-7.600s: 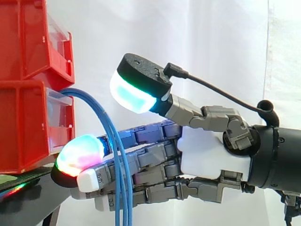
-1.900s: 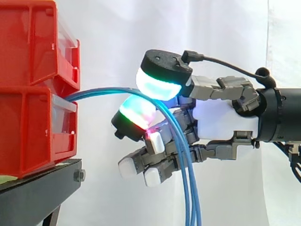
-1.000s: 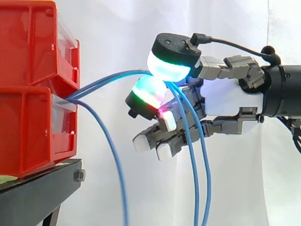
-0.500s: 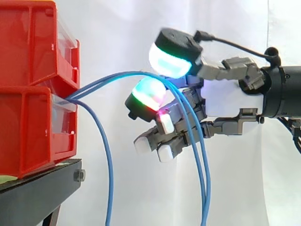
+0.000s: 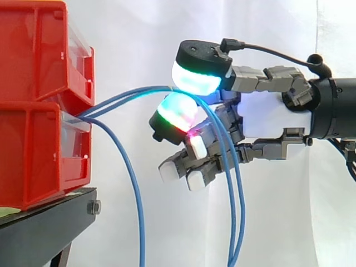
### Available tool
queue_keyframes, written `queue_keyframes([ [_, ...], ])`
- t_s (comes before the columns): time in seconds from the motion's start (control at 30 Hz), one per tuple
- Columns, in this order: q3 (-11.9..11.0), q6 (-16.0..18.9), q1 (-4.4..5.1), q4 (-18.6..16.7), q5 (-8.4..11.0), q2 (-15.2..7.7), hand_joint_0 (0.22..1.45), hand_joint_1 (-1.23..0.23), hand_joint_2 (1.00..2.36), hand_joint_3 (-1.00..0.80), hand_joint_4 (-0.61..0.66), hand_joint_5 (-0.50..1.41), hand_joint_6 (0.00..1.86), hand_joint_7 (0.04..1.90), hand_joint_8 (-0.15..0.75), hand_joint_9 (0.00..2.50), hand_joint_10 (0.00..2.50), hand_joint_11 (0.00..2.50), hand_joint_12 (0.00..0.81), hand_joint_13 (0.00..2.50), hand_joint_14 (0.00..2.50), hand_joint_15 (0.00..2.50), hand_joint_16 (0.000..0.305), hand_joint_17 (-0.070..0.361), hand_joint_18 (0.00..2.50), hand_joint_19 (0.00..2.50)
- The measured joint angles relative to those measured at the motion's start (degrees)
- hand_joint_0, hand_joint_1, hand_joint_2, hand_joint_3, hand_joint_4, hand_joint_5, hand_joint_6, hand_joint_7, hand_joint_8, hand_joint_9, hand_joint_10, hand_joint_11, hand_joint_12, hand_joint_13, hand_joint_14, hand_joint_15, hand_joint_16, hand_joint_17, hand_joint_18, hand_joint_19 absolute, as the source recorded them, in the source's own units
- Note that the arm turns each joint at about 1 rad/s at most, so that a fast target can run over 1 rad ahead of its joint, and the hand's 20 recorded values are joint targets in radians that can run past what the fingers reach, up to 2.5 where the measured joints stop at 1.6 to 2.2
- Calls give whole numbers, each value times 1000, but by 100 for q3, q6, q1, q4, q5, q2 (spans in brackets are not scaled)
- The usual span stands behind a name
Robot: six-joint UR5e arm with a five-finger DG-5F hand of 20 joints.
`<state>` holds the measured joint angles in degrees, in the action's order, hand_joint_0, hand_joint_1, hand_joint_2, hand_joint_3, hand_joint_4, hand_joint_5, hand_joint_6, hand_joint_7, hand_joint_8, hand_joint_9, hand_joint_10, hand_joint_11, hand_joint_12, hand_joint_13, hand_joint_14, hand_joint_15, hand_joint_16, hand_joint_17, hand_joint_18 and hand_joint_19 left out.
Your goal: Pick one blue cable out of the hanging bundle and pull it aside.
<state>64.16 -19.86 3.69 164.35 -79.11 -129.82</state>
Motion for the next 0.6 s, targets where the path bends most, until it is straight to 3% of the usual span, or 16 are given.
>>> queue_keyframes([
  [0.07,0,0,0,0,-1,0,703,-884,1018,-227,-58,-166,940,1173,292,1001,22,679,374,722,15,402,48,109,705,525],
  [0.1,0,0,0,0,-2,0,765,-844,1002,-477,-137,-178,946,1112,268,962,22,670,368,704,15,383,48,108,701,492],
  [0.13,0,0,0,0,-4,0,774,-843,1000,-500,-174,-183,950,1084,264,961,21,668,365,696,16,368,47,107,690,463],
  [0.37,0,0,-17,3,-7,1,725,-858,1000,-500,-146,-180,949,989,257,956,21,667,359,685,16,368,46,103,668,451],
  [0.5,-1,0,-23,23,-8,1,632,-900,1000,-500,-13,-162,934,959,269,976,20,678,360,688,15,373,45,102,662,471],
  [0.6,-3,0,-24,32,-8,1,566,-894,1000,-500,16,-155,932,967,283,998,22,676,367,701,16,380,46,105,671,469],
])
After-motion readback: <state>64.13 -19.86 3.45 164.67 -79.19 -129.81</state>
